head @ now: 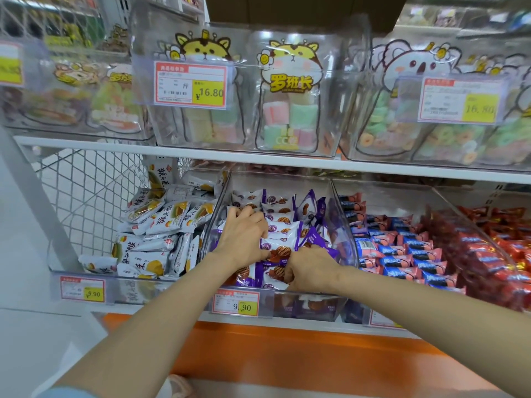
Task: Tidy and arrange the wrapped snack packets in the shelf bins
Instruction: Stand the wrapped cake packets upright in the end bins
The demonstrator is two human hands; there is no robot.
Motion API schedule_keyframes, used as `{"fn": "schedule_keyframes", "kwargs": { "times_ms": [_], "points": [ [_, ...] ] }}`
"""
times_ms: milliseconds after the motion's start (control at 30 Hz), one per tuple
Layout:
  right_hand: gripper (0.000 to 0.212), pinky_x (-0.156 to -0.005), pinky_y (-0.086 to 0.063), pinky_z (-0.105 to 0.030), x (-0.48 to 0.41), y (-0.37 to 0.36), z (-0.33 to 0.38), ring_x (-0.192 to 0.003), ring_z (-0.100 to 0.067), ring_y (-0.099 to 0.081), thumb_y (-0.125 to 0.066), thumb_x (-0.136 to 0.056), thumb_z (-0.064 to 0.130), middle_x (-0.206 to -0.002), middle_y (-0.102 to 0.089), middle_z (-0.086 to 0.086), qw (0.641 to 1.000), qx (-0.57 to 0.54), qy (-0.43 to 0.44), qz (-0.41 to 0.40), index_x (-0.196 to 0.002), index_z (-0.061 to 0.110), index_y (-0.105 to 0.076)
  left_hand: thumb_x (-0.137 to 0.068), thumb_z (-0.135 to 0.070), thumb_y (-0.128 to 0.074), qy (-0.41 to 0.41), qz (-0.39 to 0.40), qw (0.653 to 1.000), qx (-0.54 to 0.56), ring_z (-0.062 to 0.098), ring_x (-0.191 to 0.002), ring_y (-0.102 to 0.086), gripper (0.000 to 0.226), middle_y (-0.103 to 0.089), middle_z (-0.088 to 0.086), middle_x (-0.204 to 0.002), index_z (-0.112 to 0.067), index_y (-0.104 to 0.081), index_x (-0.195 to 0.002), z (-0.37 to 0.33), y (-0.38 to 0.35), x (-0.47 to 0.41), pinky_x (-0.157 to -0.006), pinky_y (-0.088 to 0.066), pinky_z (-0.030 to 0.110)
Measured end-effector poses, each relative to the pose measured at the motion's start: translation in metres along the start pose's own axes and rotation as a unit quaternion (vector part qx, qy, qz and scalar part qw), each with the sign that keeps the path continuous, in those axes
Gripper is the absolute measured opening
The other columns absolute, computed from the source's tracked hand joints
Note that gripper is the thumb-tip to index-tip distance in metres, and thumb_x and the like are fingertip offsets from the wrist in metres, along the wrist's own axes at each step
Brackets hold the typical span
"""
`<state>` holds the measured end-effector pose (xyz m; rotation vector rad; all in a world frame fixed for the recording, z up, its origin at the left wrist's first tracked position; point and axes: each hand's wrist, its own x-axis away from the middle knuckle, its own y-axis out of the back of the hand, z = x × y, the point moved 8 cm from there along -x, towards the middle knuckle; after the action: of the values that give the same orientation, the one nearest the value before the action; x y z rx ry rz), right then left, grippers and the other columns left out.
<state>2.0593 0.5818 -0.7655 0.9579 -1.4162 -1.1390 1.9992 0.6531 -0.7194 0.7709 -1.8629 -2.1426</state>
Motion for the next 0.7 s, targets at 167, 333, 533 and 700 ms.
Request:
{"fn": "schedule_keyframes", "kwargs": {
  "times_ms": [167,333,533,700],
  "points": [
    [0.035,-0.09,-0.046,-0.036,-0.002,-0.002,-0.003,-0.09,-0.022,-0.062,-0.066,-0.081,0.048,-0.095,-0.07,-0.001,0.999,-0.014,-0.028,-0.01,-0.094,0.016,-0.072,-0.076,-0.053,-0.065,0.003,0.004,1.0,0.0,0.014,-0.113,-0.037,0.039,-0.053,-0.009,-0.117,-0.024,-0.059,-0.101,0.001,-0.001,-0.001,-0.097,-0.021,0.035],
    [0.036,-0.076,-0.05,-0.032,0.0,0.006,-0.006,-0.087,-0.02,-0.062,-0.07,-0.078,0.045,-0.094,-0.068,-0.002,0.997,-0.002,-0.047,-0.066,-0.098,0.016,-0.07,-0.079,-0.051,-0.062,-0.005,0.003,1.0,0.004,0.015,-0.114,-0.037,0.038,-0.052,-0.008,-0.118,-0.024,-0.056,-0.105,0.0,0.001,0.0,-0.099,-0.02,0.034],
    [0.04,-0.069,-0.05,-0.031,-0.001,0.01,-0.005,-0.08,-0.018,-0.063,-0.07,-0.076,0.052,-0.085,-0.068,-0.001,0.993,0.034,-0.053,-0.104,-0.093,0.015,-0.069,-0.072,-0.058,-0.066,-0.035,0.033,0.997,0.067,0.014,-0.116,-0.033,0.056,-0.046,-0.009,-0.12,-0.026,-0.042,-0.111,-0.002,-0.005,0.005,-0.105,-0.012,0.036],
    [0.042,-0.067,-0.047,-0.032,-0.001,0.011,-0.006,-0.081,-0.021,-0.062,-0.069,-0.077,0.052,-0.086,-0.068,-0.004,0.992,0.038,-0.048,-0.108,-0.091,0.012,-0.068,-0.066,-0.063,-0.068,-0.065,0.083,0.994,-0.023,0.02,-0.118,-0.03,0.065,-0.037,-0.001,-0.122,-0.022,-0.038,-0.107,-0.014,-0.015,0.012,-0.113,-0.008,0.05]
  ]
}}
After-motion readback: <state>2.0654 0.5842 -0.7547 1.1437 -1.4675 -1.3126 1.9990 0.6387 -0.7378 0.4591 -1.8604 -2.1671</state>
